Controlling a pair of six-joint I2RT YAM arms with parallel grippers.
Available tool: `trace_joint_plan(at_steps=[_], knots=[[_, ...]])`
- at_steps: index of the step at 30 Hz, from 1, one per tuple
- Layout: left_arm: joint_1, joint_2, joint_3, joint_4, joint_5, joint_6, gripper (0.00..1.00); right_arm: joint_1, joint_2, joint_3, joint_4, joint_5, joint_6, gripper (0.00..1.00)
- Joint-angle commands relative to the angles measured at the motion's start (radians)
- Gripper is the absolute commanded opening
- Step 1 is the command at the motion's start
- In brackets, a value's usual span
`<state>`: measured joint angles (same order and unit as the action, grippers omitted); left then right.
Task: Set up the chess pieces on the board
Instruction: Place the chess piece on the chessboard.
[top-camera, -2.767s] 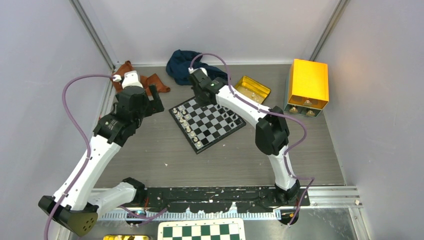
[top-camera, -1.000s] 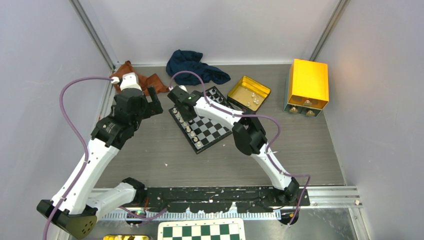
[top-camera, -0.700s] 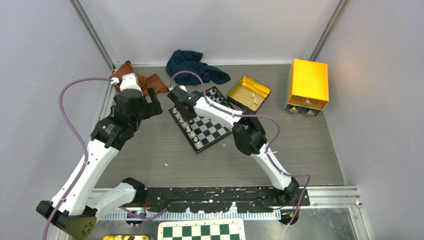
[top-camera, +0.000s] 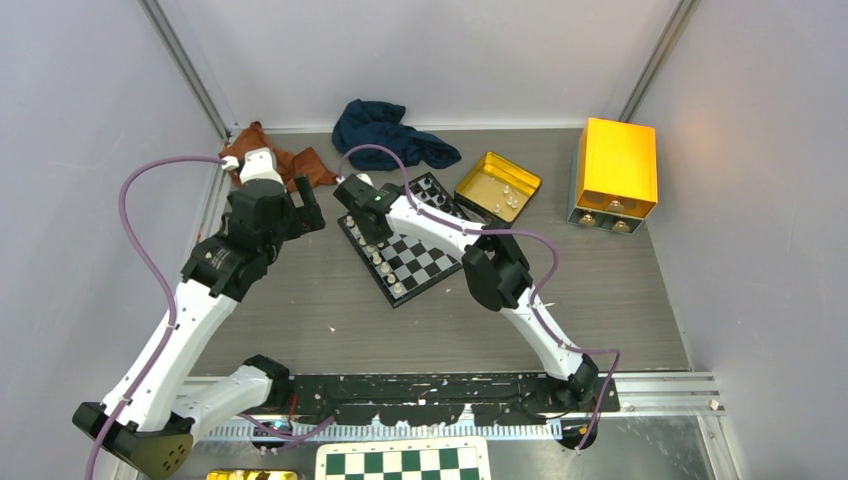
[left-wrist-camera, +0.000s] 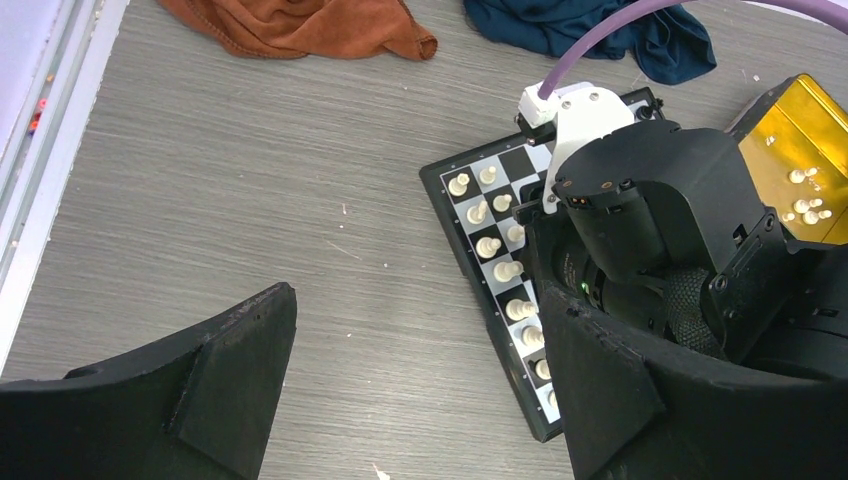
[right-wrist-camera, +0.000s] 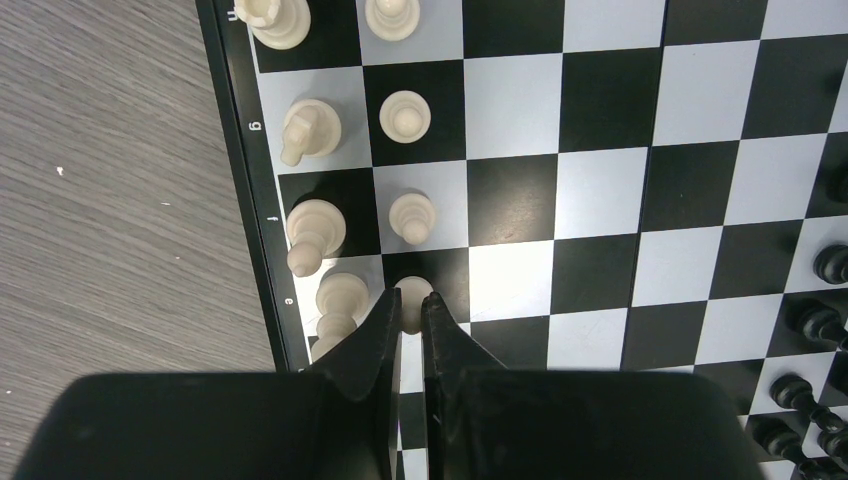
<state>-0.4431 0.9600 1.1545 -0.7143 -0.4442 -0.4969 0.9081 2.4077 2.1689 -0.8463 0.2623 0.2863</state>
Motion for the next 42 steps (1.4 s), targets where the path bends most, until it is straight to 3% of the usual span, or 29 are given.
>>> trace_joint_plan(at_steps=[1,14,42], knots=[[-0.003,-0.021,-0.001,0.041,0.000,0.002,0.92,0.007,-0.008,0.010,0.012,0.003,-0.005,0.11],[-0.003,-0.016,-0.005,0.045,0.006,0.001,0.92,0.007,-0.009,0.008,0.013,0.010,-0.012,0.28],[-0.003,0.048,0.087,0.061,-0.020,0.031,0.92,-0.027,-0.165,0.070,-0.002,0.051,-0.036,0.30]])
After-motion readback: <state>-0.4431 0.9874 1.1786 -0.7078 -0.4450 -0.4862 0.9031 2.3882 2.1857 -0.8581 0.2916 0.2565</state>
